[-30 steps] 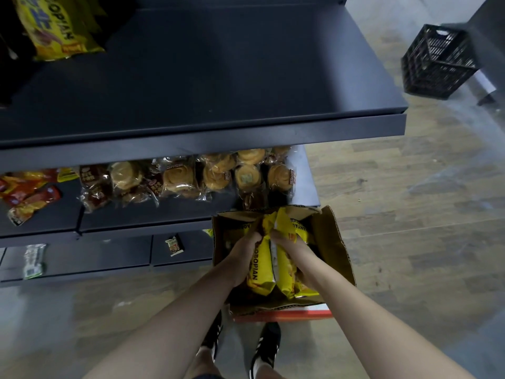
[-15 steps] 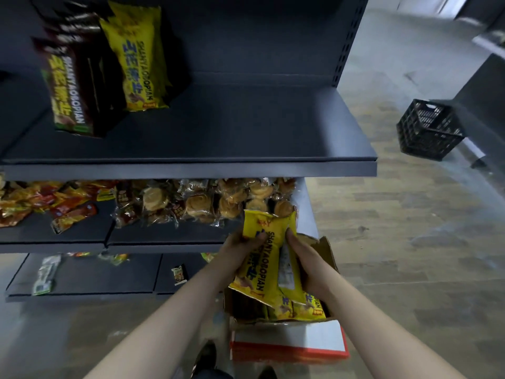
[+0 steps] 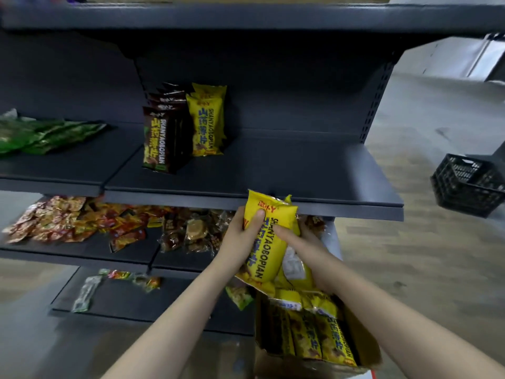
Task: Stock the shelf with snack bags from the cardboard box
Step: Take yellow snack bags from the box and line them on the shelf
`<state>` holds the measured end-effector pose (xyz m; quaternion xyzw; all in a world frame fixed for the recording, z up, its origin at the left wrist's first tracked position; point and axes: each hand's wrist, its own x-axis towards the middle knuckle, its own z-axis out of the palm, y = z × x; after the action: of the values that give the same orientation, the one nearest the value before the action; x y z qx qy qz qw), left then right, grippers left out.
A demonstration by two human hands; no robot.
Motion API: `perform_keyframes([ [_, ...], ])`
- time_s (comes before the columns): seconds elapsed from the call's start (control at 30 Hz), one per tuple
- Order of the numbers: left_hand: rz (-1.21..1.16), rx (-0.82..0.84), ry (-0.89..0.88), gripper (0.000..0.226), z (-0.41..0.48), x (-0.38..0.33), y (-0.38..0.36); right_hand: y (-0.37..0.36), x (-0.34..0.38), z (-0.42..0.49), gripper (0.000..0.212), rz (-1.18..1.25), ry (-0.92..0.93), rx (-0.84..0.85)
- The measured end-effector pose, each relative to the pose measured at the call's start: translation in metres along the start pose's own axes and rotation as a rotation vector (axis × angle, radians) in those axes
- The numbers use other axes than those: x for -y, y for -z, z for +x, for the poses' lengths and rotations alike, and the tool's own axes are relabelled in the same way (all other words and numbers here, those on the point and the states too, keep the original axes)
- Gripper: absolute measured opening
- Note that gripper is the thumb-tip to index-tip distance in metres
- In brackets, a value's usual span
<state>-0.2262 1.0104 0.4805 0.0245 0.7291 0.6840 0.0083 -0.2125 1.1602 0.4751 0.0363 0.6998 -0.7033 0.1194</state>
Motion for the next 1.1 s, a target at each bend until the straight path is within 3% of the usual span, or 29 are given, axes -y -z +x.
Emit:
perform_keyframes([
  [0.17, 0.169, -0.186, -0.166, 0.032, 0.015, -0.031, 0.019, -0.018, 0.04, 0.023, 0.039, 0.088, -0.028, -0.013],
  [0.27, 0.657, -0.3, -0.367, 0.058, 0.016, -0.043, 0.038, -0.027, 0.064, 0.042, 0.045, 0.227, -0.048, -0.024],
  [0.3, 0.831, -0.294, -0.425, 0.068, 0.016, -0.047, 0.045, -0.03, 0.072, 0.049, 0.049, 0.272, -0.044, -0.014],
  [0.37, 0.974, -0.169, -0.371, 0.087, 0.019, -0.055, 0.055, -0.036, 0.086, 0.062, 0.056, 0.305, -0.034, 0.011],
  [0.43, 0.896, -0.028, -0.226, 0.105, 0.034, -0.055, 0.068, -0.044, 0.101, 0.073, 0.066, 0.293, -0.044, 0.049],
  [0.53, 0.415, 0.111, -0.117, 0.125, 0.058, -0.048, 0.088, -0.055, 0.117, 0.086, 0.061, 0.286, -0.05, 0.166],
  [0.63, 0.062, 0.194, -0.021, 0.115, 0.079, -0.046, 0.105, -0.065, 0.123, 0.099, 0.041, 0.271, -0.096, 0.25],
  [0.83, 0.386, 0.099, -0.052, 0.098, 0.118, -0.049, 0.12, -0.086, 0.125, 0.14, 0.047, 0.185, -0.115, 0.182],
  [1.1, 0.695, -0.244, -0.159, 0.098, 0.186, -0.034, 0.125, -0.104, 0.132, 0.203, 0.043, 0.081, 0.154, -0.263],
])
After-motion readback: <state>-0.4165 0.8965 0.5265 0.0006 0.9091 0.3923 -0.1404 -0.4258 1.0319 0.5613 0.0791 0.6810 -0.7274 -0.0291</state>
